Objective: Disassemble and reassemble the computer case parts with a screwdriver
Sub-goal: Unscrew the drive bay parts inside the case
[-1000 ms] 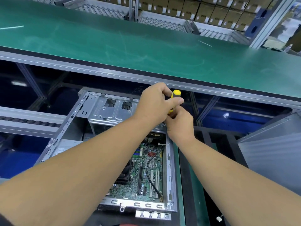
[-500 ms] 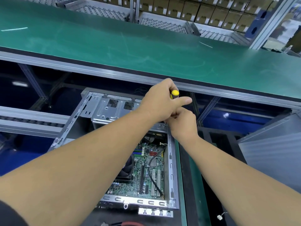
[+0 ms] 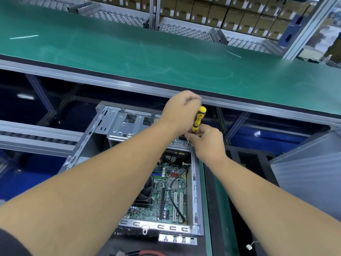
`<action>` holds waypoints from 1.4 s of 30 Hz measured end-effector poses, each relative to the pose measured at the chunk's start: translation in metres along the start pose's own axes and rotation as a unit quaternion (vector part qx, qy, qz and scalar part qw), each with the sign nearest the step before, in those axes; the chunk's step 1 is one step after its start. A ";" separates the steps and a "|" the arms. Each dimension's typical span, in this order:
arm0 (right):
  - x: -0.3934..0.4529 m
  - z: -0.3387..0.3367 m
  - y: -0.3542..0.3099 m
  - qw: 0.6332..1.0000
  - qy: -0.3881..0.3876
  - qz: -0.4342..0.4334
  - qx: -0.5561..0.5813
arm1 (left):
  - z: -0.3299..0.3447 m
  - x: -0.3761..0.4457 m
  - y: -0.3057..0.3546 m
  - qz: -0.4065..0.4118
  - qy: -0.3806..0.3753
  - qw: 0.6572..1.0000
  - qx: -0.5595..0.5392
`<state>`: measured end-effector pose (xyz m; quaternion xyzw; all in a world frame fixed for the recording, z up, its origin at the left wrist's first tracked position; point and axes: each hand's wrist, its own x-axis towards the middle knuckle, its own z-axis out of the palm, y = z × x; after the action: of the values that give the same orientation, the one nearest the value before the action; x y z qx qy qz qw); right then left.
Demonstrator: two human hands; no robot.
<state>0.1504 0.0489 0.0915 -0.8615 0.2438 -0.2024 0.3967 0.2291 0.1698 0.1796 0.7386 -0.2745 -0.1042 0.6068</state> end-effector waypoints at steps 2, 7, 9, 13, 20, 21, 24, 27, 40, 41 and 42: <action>0.000 0.001 -0.001 1.000 0.009 0.011 0.010 | -0.006 -0.007 -0.008 -0.132 0.077 0.977 -0.150; 0.001 0.000 -0.004 0.999 -0.004 0.023 0.027 | -0.030 -0.049 -0.044 -0.325 0.090 0.882 -0.330; 0.002 -0.003 -0.012 0.996 0.007 0.030 0.086 | -0.037 -0.065 -0.060 -0.358 0.088 0.842 -0.395; -0.004 0.001 -0.046 0.979 -0.011 -0.005 0.204 | -0.039 -0.083 -0.087 -0.365 0.101 0.747 -0.546; -0.026 0.016 -0.079 0.970 -0.096 -0.016 0.225 | -0.036 -0.094 -0.105 -0.356 0.030 0.815 -0.457; -0.028 0.017 -0.080 0.971 -0.094 -0.017 0.219 | -0.037 -0.095 -0.106 -0.350 0.021 0.818 -0.456; -0.033 0.017 -0.081 0.971 -0.100 -0.021 0.217 | -0.039 -0.097 -0.107 -0.344 0.010 0.798 -0.494; -0.036 0.017 -0.080 0.973 -0.094 -0.017 0.211 | -0.040 -0.097 -0.104 -0.325 0.012 0.779 -0.537; -0.035 0.024 -0.080 0.960 -0.075 0.010 0.268 | -0.039 -0.098 -0.104 -0.261 0.004 0.762 -0.592; -0.036 0.025 -0.080 0.959 -0.077 0.009 0.271 | -0.039 -0.098 -0.105 -0.261 0.005 0.762 -0.593; -0.036 0.025 -0.080 0.959 -0.079 0.009 0.273 | -0.039 -0.097 -0.105 -0.260 0.005 0.763 -0.592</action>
<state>0.1561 0.1301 0.1332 -0.7318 0.1551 -0.1888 0.6363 0.1969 0.2661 0.0709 0.2761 0.0478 -0.3960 0.8745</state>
